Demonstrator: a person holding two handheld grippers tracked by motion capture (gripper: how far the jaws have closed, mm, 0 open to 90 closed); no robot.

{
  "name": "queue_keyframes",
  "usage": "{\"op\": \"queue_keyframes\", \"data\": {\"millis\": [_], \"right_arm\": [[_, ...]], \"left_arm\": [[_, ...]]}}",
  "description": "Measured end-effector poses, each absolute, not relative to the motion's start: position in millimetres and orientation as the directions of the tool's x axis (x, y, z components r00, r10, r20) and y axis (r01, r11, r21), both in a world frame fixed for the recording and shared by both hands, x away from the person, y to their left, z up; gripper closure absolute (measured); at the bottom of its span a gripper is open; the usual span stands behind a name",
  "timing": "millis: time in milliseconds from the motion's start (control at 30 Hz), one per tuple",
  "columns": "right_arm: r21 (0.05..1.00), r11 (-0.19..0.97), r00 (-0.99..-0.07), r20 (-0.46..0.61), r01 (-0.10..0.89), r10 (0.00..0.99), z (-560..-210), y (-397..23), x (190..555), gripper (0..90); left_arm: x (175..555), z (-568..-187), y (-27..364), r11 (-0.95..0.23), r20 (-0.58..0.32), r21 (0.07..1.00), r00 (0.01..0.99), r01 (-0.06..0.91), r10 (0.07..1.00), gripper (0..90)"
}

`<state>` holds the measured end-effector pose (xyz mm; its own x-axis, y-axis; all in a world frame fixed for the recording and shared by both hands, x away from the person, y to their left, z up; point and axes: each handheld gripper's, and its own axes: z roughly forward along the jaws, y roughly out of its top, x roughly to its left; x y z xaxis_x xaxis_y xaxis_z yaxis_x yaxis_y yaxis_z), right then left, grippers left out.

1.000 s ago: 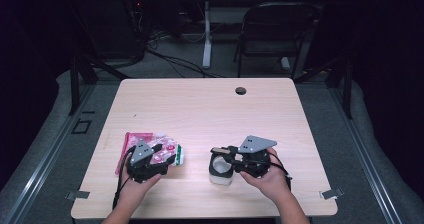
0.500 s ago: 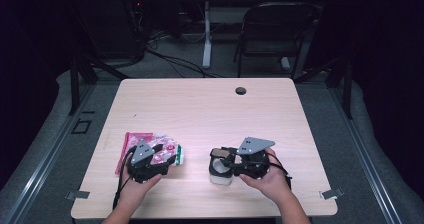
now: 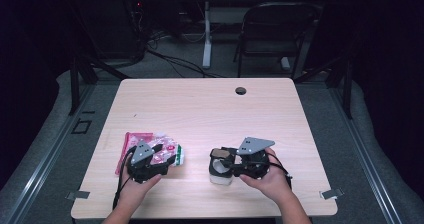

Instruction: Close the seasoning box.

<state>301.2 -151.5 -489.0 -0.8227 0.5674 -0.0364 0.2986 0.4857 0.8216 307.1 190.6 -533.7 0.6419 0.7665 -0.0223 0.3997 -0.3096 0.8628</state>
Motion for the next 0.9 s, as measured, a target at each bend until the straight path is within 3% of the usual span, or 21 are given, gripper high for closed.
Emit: {"op": "queue_keyframes", "data": {"millis": [900], "right_arm": [[0.811,0.492,-0.846,0.006,0.316,0.534,-489.8,-152.0,303.0,39.7]], "left_arm": [[306.6,-532.6,192.5,-0.303,-0.022,0.867,0.638,0.395,0.770,34.7]]}}
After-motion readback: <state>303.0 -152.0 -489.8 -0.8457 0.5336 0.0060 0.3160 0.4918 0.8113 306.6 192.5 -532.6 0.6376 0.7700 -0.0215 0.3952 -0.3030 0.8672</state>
